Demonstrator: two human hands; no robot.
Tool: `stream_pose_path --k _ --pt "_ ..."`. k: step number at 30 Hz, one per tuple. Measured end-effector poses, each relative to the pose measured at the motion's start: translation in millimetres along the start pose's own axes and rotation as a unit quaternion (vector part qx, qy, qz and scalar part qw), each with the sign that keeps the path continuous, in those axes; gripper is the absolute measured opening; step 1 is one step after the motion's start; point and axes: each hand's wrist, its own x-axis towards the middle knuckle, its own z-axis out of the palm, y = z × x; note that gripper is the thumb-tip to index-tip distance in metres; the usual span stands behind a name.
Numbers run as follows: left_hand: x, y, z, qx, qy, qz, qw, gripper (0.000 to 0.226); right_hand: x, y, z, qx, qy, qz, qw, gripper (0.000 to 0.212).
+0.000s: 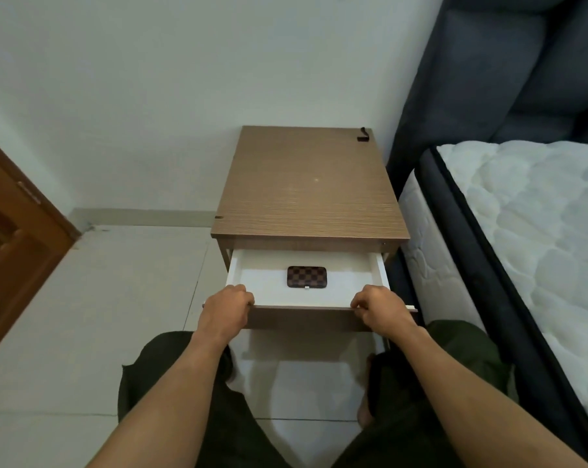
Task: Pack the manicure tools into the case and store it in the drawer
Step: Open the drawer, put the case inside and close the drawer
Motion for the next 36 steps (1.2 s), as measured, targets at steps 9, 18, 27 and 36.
stream_pose_path --k 9,18,27,36 --pt "53 5 -1 0.021 0.008 -0.018 1.000 0.023 47 0 -6 0.024 0.069 0.068 0.995 0.017" --pt "106 -13 29 -0.053 0.083 -0.007 0.995 0.036 109 9 8 -0.037 0.163 0.057 0.984 0.015" --pt "107 -15 43 -0.099 0.110 -0.021 0.989 0.041 111 10 26 -0.049 0.188 0.042 0.980 0.024" --pt "92 2 7 -0.074 0.039 -0.035 0.996 0.046 80 -27 4 -0.006 0.112 0.099 0.989 0.035"
